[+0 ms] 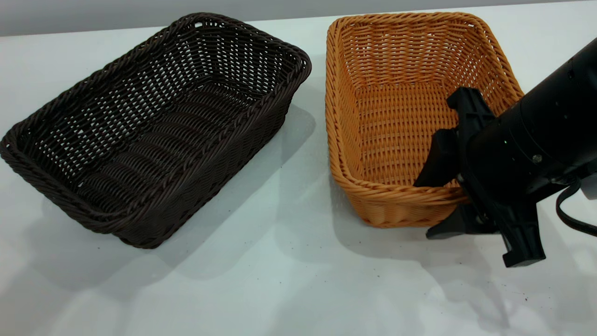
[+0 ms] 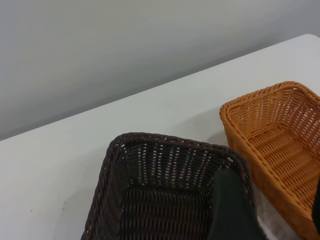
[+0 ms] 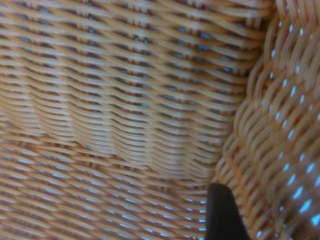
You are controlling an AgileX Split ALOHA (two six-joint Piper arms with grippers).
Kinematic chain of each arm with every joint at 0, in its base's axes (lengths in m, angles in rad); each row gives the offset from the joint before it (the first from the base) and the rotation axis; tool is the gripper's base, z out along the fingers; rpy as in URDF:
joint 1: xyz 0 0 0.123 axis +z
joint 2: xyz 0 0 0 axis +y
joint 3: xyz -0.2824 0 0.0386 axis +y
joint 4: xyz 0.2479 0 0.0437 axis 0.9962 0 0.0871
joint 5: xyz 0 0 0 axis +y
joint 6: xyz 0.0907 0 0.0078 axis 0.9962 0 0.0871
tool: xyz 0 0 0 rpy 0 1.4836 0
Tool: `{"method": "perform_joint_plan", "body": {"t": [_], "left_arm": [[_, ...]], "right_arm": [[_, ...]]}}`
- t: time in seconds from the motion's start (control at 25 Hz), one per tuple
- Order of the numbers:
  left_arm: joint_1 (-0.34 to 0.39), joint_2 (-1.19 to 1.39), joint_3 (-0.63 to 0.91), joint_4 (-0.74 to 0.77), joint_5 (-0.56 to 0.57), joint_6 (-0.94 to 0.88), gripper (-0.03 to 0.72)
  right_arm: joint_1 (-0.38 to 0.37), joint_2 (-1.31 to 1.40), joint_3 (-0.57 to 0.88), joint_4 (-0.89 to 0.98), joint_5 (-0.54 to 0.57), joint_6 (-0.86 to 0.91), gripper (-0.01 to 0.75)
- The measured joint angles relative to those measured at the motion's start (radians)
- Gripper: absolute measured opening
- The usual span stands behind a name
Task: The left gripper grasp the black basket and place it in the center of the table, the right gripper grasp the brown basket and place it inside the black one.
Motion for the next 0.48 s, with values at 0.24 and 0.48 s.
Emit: {"method": "perform_joint_plan", "body": {"t": [0.24, 0.48], "left_arm": [[0.000, 0.000, 0.000, 0.000, 0.000, 0.000, 0.344], [0.000, 0.000, 0.000, 0.000, -0.004, 0.000, 0.344]], "right_arm": [[0.000, 0.000, 0.000, 0.000, -0.024, 0.000, 0.235], [0.000, -0.001, -0.001, 0.004, -0.063, -0.063, 0.113]]}}
